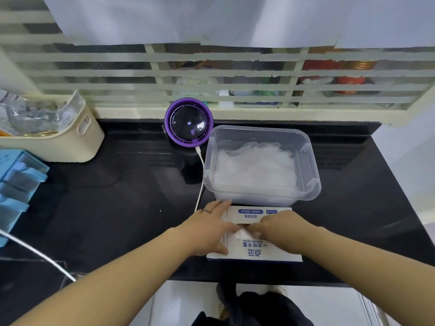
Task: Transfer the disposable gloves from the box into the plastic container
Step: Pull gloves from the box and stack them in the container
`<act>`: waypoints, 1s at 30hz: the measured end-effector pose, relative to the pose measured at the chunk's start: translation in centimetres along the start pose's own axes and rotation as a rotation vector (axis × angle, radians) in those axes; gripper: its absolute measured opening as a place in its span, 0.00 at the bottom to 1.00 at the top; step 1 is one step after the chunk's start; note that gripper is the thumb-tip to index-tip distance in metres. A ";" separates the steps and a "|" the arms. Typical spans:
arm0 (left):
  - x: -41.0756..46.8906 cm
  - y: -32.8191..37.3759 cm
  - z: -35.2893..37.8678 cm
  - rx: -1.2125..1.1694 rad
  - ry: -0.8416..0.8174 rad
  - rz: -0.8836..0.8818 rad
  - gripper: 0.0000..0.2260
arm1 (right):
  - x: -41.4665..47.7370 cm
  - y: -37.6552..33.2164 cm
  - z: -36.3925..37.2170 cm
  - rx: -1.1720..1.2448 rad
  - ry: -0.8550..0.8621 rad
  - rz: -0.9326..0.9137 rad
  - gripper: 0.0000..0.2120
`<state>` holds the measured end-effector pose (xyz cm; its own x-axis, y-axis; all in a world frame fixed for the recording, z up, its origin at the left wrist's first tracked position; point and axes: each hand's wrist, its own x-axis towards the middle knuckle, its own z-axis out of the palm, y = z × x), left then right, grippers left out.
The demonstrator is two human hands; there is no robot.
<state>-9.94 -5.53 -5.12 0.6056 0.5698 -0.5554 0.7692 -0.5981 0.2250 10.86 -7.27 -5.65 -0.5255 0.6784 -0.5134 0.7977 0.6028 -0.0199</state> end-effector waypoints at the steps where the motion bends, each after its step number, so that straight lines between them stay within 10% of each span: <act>1: 0.2 0.0 0.1 -0.017 -0.019 -0.006 0.28 | 0.4 0.2 0.4 0.007 0.030 -0.019 0.15; 20: 0.7 0.4 -0.2 -0.039 -0.003 -0.029 0.41 | 0.6 -1.4 1.1 0.227 0.739 -0.069 0.09; 30: 0.4 0.2 0.0 -0.066 0.002 -0.029 0.39 | -1.4 -1.1 1.7 0.365 0.440 0.124 0.19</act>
<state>-9.58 -5.40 -5.29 0.5833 0.5878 -0.5607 0.7981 -0.5430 0.2610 11.24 -9.55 -6.40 -0.4333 0.8921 -0.1279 0.8704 0.3773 -0.3164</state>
